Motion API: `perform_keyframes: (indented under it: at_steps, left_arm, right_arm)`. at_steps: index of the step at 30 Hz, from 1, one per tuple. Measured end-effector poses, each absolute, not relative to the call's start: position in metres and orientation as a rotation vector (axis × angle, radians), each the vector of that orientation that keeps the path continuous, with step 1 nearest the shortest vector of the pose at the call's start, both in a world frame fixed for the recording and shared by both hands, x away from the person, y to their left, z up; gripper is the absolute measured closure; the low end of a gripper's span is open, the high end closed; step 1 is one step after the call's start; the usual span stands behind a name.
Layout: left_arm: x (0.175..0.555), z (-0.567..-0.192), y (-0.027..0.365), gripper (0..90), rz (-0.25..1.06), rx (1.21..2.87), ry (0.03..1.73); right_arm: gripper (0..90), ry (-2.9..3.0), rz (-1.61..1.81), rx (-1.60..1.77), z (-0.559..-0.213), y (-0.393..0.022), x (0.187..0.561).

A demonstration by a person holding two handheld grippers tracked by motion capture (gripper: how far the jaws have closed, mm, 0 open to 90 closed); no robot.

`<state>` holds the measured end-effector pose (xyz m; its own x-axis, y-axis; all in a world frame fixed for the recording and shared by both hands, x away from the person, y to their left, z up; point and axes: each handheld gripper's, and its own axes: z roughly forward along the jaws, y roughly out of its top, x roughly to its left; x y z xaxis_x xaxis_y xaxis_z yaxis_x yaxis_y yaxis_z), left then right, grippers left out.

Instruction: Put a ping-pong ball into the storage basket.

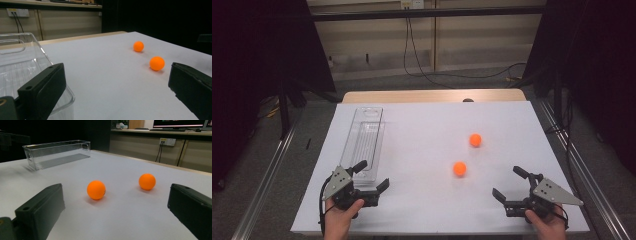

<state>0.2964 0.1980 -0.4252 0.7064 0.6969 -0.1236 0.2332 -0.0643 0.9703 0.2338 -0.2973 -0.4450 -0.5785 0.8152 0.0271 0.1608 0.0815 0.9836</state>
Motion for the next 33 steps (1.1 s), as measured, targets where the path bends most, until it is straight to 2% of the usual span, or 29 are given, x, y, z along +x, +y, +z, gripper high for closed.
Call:
perform_keyframes:
  at_steps: [33]
  left_arm:
    - [0.302, -0.418, 0.167, 1.3, 0.393, 1.632, 0.732]
  right_arm:
    - [0.6, 1.815, 1.537, 0.957, -0.445, -0.298, 0.234]
